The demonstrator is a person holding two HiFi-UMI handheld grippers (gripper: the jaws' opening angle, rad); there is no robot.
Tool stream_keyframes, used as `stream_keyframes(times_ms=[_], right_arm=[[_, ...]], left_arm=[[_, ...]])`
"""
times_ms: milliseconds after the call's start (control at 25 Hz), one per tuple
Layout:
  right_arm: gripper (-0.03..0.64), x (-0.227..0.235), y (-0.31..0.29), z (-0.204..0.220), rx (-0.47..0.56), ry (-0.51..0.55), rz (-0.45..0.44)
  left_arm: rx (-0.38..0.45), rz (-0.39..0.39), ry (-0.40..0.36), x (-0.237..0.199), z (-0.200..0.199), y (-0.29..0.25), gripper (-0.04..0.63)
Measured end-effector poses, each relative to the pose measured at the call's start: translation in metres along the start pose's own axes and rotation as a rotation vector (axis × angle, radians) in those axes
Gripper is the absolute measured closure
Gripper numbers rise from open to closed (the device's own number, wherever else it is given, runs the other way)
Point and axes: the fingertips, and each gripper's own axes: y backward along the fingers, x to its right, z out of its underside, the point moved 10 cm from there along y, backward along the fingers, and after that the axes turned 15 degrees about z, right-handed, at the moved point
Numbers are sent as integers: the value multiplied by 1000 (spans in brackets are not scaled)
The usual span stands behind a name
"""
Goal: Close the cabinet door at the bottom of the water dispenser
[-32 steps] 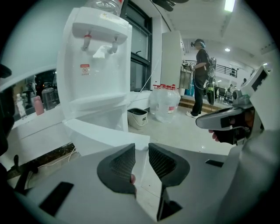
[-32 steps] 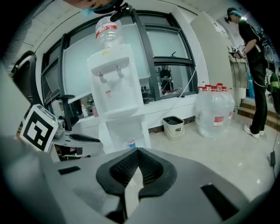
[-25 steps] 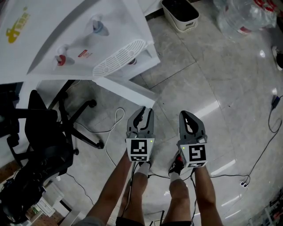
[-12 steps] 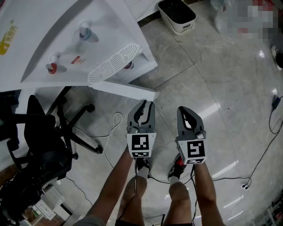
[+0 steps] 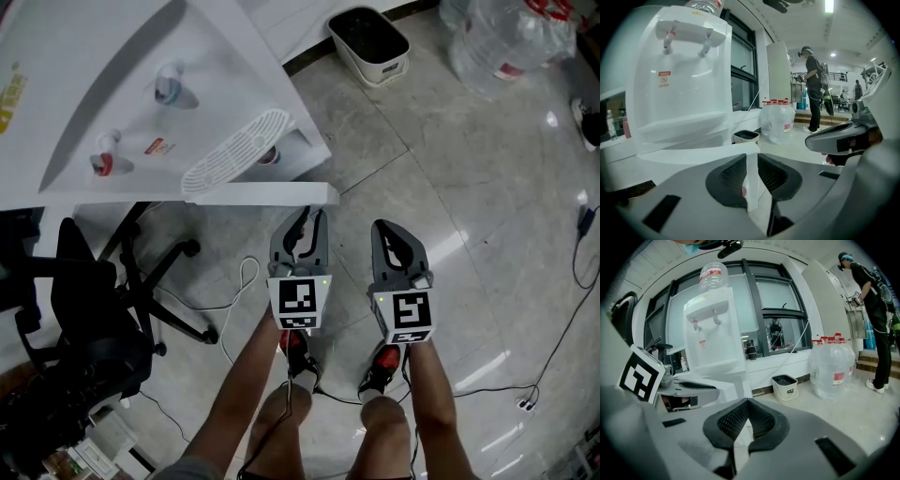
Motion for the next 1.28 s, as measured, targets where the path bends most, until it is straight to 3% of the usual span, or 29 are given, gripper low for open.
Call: stream_keyframes(times_ms=[1280], right_arm=[[600,9,-63,-10,125,13,31]], left_arm=[[94,-90,-67,-57,-26,-76,503]])
